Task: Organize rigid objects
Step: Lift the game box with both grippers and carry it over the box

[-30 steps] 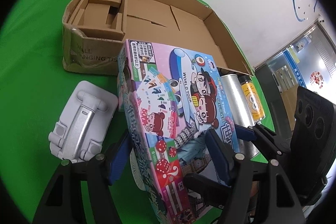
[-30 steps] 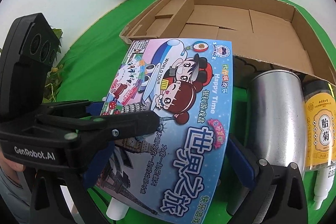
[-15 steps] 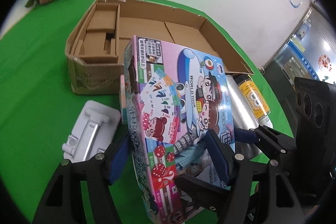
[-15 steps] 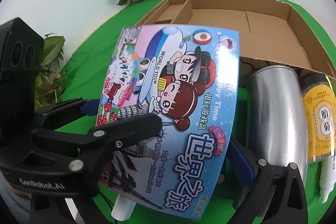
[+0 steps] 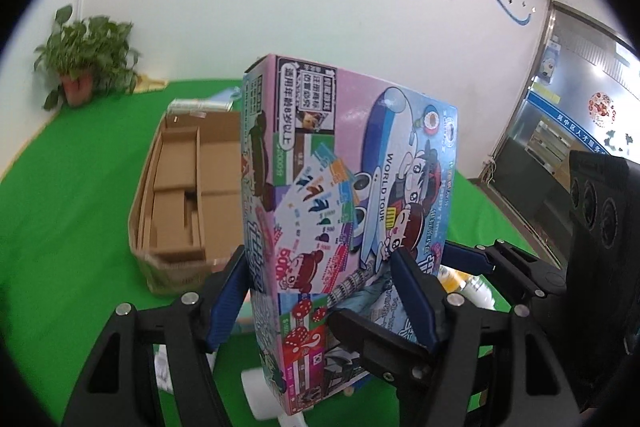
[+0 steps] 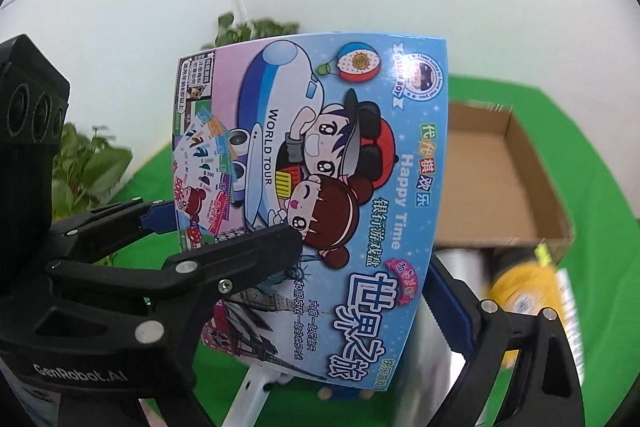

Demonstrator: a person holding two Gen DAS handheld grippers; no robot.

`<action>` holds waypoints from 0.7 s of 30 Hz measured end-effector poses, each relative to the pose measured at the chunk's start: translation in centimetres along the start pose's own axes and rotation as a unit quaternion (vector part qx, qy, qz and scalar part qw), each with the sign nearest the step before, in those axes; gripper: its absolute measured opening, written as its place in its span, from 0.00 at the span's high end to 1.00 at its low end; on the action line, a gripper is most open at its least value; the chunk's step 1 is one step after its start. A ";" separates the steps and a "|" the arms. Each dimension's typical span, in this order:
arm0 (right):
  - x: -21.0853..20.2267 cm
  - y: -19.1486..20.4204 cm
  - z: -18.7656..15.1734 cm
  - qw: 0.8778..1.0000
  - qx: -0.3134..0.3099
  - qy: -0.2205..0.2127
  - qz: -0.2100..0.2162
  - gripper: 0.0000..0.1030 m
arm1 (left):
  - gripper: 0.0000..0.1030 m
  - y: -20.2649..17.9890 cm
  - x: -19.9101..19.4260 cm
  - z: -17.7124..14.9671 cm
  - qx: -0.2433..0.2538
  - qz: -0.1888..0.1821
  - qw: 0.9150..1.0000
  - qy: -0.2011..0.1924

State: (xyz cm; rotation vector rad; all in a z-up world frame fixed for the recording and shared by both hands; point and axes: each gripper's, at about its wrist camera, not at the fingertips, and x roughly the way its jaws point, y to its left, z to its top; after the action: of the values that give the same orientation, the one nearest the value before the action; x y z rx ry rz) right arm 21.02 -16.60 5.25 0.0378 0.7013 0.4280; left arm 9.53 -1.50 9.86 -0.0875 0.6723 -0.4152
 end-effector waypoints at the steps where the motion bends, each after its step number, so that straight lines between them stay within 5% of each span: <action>1: -0.6 -0.1 0.5 1.000 -0.002 -0.008 -0.003 0.08 | 0.32 -0.4 0.1 1.4 0.006 -0.002 1.000 -0.009; 13: -5.4 -0.4 10.7 0.997 -0.021 -0.070 -0.029 0.09 | 0.32 -0.6 -0.6 10.5 0.053 -0.008 0.997 -0.061; 21: -4.6 -0.6 16.0 0.999 -0.016 -0.028 -0.028 0.09 | 0.32 2.1 3.6 15.8 0.014 -0.007 1.000 -0.013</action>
State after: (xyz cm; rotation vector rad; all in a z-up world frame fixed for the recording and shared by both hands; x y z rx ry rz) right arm 28.22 -17.21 20.28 0.0001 0.6383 0.3822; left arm 22.63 -1.87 19.68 -0.0717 0.6412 -0.4356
